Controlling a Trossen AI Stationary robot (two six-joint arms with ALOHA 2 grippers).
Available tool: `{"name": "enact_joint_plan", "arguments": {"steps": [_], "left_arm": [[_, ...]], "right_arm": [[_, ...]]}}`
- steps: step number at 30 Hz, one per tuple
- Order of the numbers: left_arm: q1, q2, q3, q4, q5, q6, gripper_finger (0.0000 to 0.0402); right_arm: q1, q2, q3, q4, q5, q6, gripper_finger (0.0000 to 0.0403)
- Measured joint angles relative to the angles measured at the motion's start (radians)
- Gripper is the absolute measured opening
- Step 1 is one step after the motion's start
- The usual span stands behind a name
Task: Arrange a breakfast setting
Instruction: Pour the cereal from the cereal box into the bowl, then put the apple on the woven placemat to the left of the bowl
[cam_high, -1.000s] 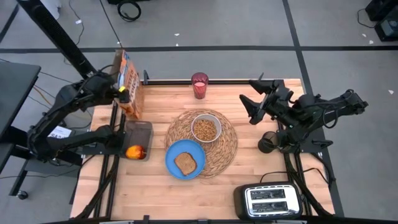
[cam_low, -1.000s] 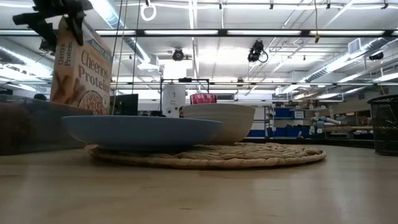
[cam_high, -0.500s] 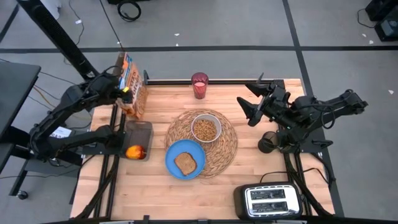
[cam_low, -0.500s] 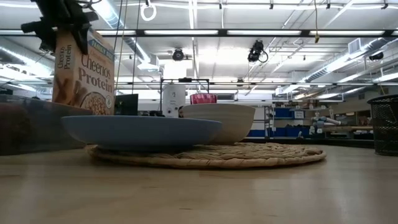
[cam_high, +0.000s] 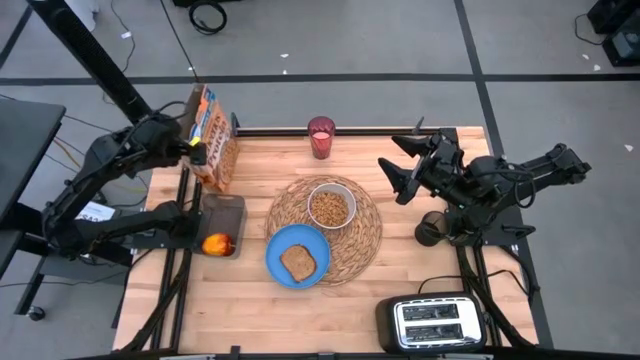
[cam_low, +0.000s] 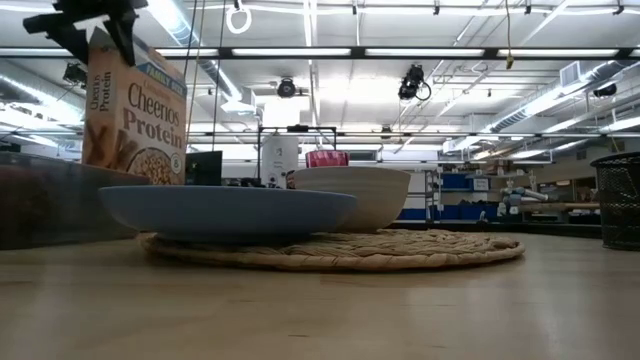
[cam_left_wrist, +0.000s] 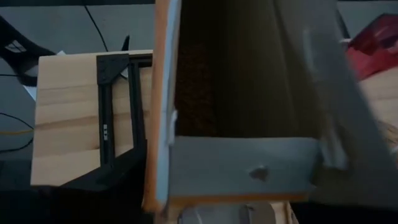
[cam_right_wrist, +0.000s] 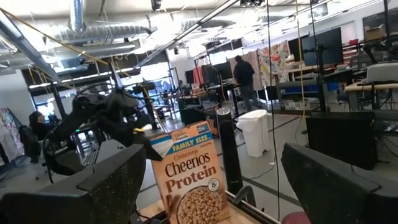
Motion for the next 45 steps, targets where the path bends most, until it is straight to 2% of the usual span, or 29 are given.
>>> {"name": "enact_joint_plan", "arguments": {"steps": [10,17,22,26,30,33,40,45], "left_arm": [[0.000,0.000,0.092,-0.124,0.090,-0.020,0.0314],[0.000,0.000,0.069,-0.104,0.021,0.003,0.0312],[0.000,0.001,0.023,-0.005,-0.005,0.036,0.0273],[0.000,0.009,0.019,0.095,-0.074,0.086,0.0232],[0.000,0.014,0.019,0.165,-0.110,0.140,0.0218],[0.000,0.020,0.019,0.167,-0.104,0.164,0.0231],[0.000,0.019,0.020,0.171,-0.092,0.177,0.0314],[0.000,0.013,0.068,0.204,-0.077,0.179,0.0336]], "right_arm": [[0.000,0.000,0.000,-0.001,0.000,0.000,0.0378],[0.002,0.000,0.000,0.000,0.000,0.000,0.0378],[0.003,0.000,0.000,0.003,0.000,0.008,0.0378],[0.003,0.000,0.000,0.003,0.000,0.008,0.0378],[0.001,0.000,0.000,0.003,0.000,0.007,0.0378],[0.000,0.000,0.000,0.002,0.001,0.002,0.0378],[-0.001,0.000,0.000,0.002,0.003,-0.009,0.0378],[-0.011,0.000,0.000,0.002,0.003,-0.009,0.0378]]}}
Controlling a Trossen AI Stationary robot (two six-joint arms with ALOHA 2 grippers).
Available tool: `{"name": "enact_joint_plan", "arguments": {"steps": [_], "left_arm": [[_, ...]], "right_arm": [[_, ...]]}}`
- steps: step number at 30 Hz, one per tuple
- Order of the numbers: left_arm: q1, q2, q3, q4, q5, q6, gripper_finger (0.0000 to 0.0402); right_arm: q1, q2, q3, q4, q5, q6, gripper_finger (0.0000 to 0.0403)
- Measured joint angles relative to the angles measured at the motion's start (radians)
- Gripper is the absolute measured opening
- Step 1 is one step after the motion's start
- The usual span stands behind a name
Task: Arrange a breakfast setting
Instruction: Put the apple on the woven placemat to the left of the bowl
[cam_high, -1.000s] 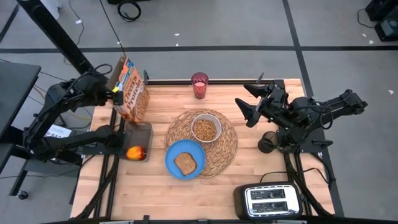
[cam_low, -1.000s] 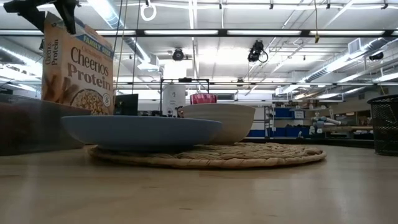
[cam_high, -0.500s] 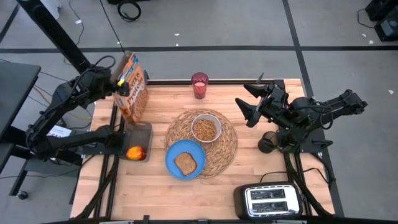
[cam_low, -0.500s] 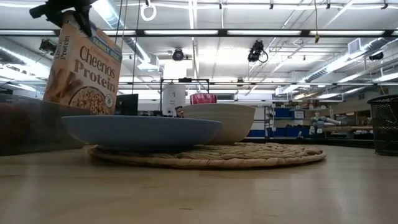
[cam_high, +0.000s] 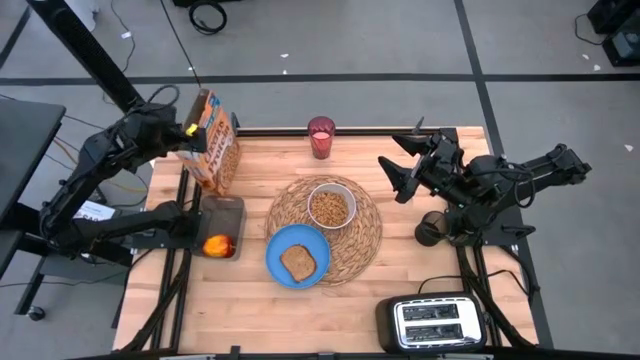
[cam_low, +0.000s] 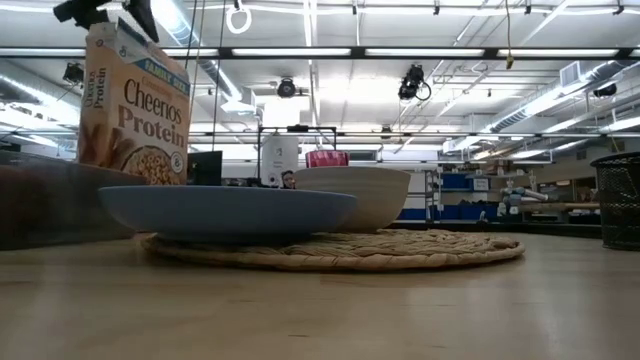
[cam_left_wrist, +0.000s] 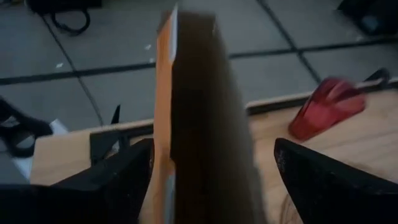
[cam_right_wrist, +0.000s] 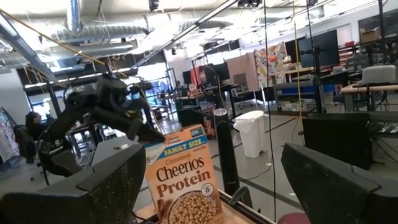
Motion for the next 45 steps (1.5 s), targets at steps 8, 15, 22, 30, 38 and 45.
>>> {"name": "enact_joint_plan", "arguments": {"steps": [8,15,22,30,38,45], "left_arm": [[0.000,-0.003,0.140,0.070,0.032,0.070,0.0338],[-0.111,-0.057,0.270,0.034,0.438,-0.032,0.0338],[-0.210,-0.123,0.192,-0.225,0.521,-0.152,0.0338],[-0.286,-0.141,-0.021,0.049,0.724,-0.097,0.0338],[-0.639,0.024,-0.202,0.375,0.645,-0.079,0.0338],[-0.936,0.204,-0.211,0.216,0.452,-0.070,0.0338]], "right_arm": [[-0.003,0.000,0.000,0.000,-0.001,0.000,0.0378],[-0.003,0.000,0.000,-0.042,-0.001,0.001,0.0378],[-0.012,0.000,0.000,-0.062,0.005,0.018,0.0378],[-0.039,0.000,0.000,-0.059,0.006,0.018,0.0378],[-0.049,0.000,0.000,-0.058,0.008,0.018,0.0378],[-0.049,0.000,0.000,-0.059,0.016,0.018,0.0378]]}}
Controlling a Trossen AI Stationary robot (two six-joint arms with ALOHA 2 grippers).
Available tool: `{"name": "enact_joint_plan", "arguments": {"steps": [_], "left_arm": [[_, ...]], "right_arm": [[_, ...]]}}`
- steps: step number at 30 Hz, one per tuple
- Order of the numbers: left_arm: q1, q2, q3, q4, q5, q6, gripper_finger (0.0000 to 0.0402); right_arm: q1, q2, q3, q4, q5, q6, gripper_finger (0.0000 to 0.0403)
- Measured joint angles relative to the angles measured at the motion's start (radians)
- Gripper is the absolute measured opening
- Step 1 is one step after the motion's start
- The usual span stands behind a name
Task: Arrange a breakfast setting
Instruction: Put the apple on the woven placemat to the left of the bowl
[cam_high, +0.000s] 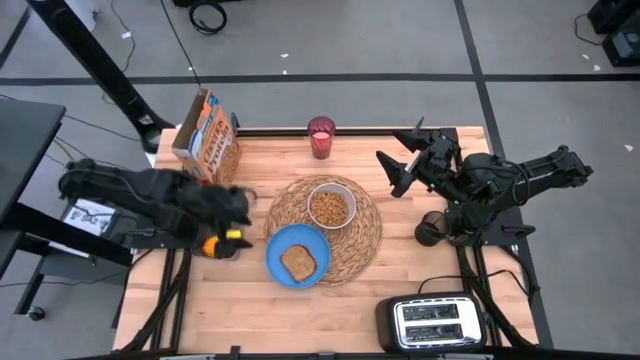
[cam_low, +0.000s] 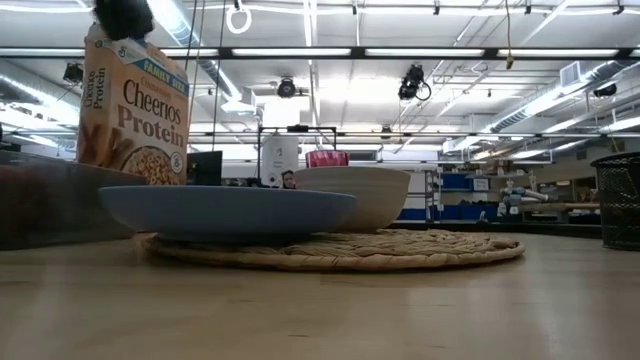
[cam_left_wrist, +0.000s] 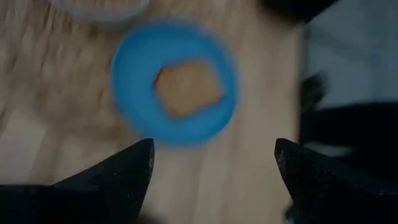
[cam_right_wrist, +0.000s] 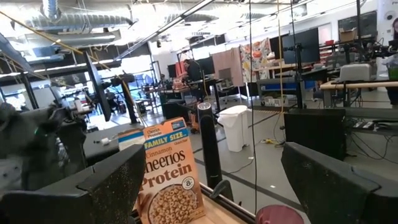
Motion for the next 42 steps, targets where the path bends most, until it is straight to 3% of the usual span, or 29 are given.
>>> {"name": "enact_joint_plan", "arguments": {"steps": [6,11,22,30,42], "left_arm": [[-0.105,0.046,0.000,-0.277,-0.092,-0.101,0.0338],[-0.113,0.053,-0.002,-0.473,-0.156,-0.080,0.0338],[-0.024,0.054,-0.264,-0.308,-0.100,-0.002,0.0339],[-0.024,0.053,-0.334,-0.212,0.000,0.080,0.0339],[0.016,0.060,-0.361,-0.270,-0.178,0.048,0.0339]], "right_arm": [[0.000,0.000,0.000,-0.010,0.000,0.017,0.0378],[0.000,0.000,0.000,-0.027,-0.001,0.027,0.0378],[0.001,0.000,0.000,-0.032,-0.021,0.027,0.0378],[0.000,0.000,0.000,-0.033,-0.022,0.027,0.0378],[0.000,0.000,0.000,-0.034,-0.022,0.027,0.0378]]}}
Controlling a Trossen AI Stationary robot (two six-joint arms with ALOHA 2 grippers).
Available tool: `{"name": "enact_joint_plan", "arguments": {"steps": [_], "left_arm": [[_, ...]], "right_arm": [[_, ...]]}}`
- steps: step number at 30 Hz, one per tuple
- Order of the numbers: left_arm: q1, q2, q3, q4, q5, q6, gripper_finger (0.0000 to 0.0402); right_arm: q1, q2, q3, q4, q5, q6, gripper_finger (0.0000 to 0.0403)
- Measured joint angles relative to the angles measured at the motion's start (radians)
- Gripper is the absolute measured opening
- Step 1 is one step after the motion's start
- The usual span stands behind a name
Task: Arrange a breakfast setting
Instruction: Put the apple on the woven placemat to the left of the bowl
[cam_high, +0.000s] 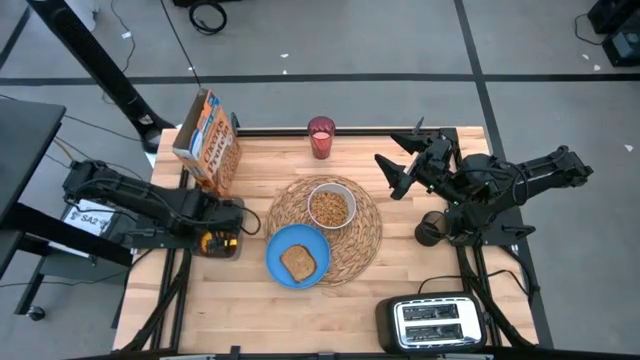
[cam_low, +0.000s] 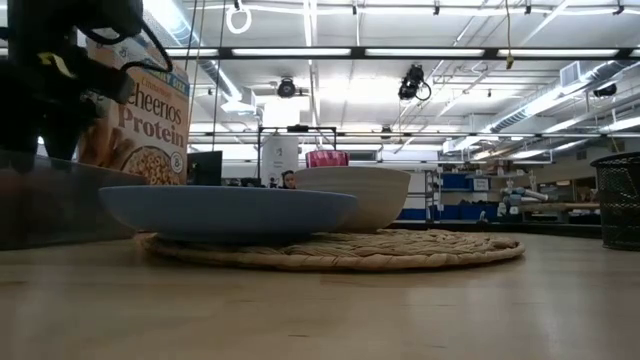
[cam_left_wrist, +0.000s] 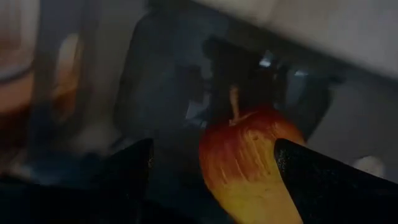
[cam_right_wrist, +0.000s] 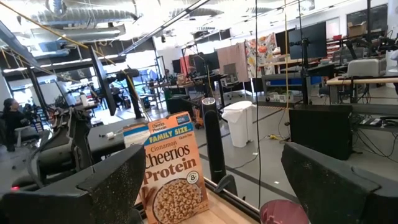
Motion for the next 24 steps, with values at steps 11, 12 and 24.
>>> {"name": "enact_joint_plan", "arguments": {"steps": [11,12,24], "left_arm": [[0.051,-0.002,0.085,-0.032,-0.090,-0.222,0.0339],[0.071,-0.002,0.076,-0.033,-0.091,-0.275,0.0339],[0.183,0.019,-0.041,0.106,0.020,-0.421,0.0303]], "right_arm": [[0.000,0.000,0.000,-0.002,-0.004,0.000,0.0378],[0.000,0.000,0.000,-0.003,-0.007,0.000,0.0378],[0.000,0.000,0.000,-0.041,-0.026,0.022,0.0378]]}}
